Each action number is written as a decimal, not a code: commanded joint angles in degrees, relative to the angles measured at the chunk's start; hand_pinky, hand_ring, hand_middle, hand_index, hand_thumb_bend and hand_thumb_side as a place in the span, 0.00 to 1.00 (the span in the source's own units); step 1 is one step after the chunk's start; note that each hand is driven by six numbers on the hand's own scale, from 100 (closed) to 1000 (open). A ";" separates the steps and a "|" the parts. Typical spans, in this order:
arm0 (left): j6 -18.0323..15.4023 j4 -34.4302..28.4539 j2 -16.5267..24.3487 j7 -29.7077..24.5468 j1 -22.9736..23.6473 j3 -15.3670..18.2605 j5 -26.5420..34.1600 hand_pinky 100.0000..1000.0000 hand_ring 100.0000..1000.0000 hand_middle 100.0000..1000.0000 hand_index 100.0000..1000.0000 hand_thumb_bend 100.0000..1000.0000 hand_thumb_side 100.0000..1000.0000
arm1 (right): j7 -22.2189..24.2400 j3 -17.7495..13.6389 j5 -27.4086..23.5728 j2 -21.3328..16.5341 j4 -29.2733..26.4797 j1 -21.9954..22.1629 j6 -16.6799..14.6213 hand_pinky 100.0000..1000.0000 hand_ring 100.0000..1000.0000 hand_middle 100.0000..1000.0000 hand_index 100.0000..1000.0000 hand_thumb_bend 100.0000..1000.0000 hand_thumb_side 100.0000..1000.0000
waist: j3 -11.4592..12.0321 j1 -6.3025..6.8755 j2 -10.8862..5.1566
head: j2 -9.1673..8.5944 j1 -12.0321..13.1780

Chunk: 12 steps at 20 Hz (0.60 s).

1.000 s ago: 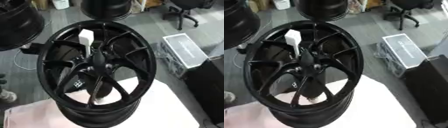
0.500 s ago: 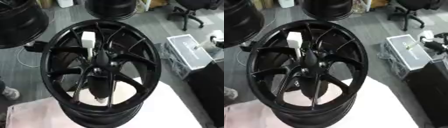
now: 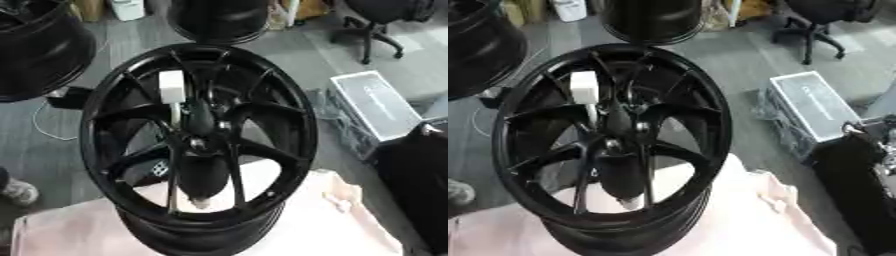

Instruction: Pull the pin out of the wheel hub.

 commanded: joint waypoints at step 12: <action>0.08 -1.29 -0.77 0.07 -1.30 -0.57 0.50 0.57 0.58 0.64 0.75 0.44 0.85 | -12.74 13.17 -7.17 13.30 -23.01 -1.23 -13.31 0.42 0.42 0.70 0.90 0.08 0.39 | -0.05 0.40 0.02 | -0.79 -0.59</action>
